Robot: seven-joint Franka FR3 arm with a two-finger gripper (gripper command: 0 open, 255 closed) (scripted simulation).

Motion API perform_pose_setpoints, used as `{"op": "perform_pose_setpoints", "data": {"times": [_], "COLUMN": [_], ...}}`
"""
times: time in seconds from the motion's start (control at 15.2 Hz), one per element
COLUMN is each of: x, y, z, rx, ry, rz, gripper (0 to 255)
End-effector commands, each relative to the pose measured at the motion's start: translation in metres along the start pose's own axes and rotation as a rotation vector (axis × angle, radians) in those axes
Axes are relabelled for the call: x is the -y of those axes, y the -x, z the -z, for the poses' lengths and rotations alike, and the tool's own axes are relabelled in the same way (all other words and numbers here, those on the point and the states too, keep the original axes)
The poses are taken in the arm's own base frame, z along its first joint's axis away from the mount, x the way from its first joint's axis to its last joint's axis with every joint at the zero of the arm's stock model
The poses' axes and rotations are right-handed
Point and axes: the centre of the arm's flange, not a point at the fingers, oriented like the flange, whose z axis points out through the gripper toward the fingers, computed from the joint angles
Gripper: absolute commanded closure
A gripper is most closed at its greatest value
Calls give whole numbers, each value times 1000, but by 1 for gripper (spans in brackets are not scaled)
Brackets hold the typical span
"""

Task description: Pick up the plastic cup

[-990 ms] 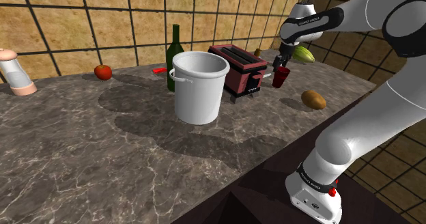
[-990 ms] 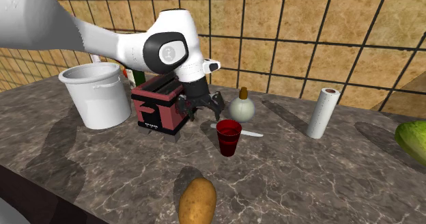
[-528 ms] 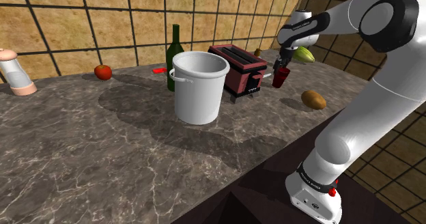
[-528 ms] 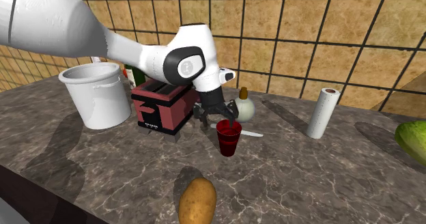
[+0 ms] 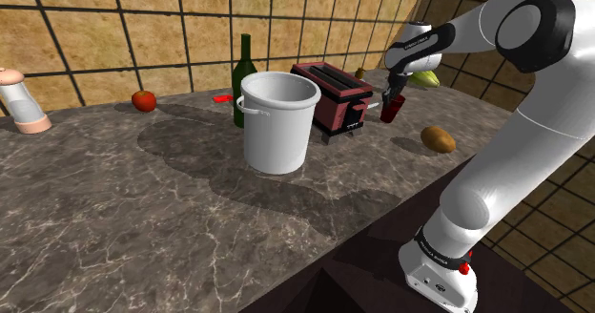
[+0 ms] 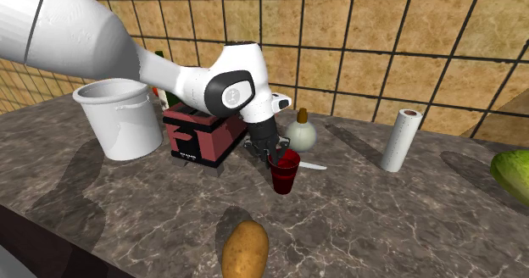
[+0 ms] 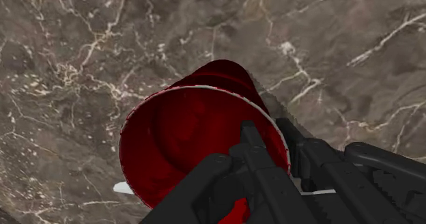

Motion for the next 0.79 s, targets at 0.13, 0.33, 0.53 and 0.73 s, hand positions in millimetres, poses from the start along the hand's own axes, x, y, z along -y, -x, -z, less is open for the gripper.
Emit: {"op": "perform_pose_setpoints", "data": {"times": [0.13,0.33,0.53,0.73], "x": [0,0,-3,-6], "y": [0,0,0,-2], "z": [0,0,10,25], "rx": [0,0,0,0], "ry": [0,0,0,0], "rz": [0,0,0,0], "gripper": [255,255,255,255]}}
